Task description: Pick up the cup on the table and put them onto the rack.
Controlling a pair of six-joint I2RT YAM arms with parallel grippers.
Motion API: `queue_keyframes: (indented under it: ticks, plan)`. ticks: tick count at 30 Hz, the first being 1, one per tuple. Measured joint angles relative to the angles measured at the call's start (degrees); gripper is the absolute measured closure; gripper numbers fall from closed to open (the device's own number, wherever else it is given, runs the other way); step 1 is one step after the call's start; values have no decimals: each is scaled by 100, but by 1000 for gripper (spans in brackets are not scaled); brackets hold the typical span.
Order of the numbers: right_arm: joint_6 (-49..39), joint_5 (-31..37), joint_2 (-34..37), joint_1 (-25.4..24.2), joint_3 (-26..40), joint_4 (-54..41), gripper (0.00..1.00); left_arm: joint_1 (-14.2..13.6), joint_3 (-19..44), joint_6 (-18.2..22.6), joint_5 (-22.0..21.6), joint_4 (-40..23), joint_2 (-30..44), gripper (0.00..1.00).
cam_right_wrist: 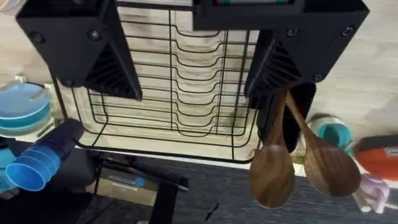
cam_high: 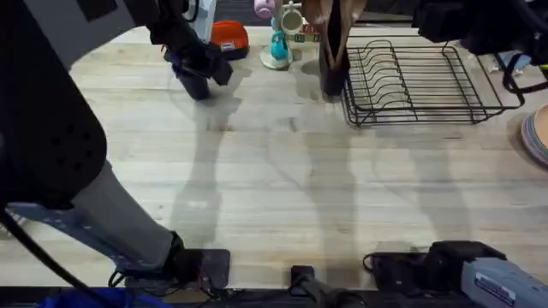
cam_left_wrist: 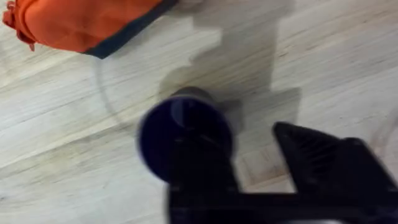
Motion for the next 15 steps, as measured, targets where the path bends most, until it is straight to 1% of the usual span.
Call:
queue_keyframes:
  ticks: [3, 4, 5, 7, 12, 15]
  plan:
    - [2, 0, 0, 0, 0, 0, 5, -2, 0, 8, 1, 2, 0, 849]
    - [2, 0, -1, 0, 0, 0, 5, -2, 0, 16, -17, 6, 0, 914]
    - [1, 0, 0, 0, 0, 0, 5, -2, 8, 37, -50, 39, -3, 943]
    - [1, 0, 0, 0, 0, 0, 5, 9, 46, 37, -42, 44, -9, 958]
    - [0, 0, 0, 0, 0, 0, 5, 9, 58, 37, -38, -9, -9, 958]
    - [0, 0, 0, 0, 0, 0, 5, 3, 201, 37, -40, -385, -7, 960]
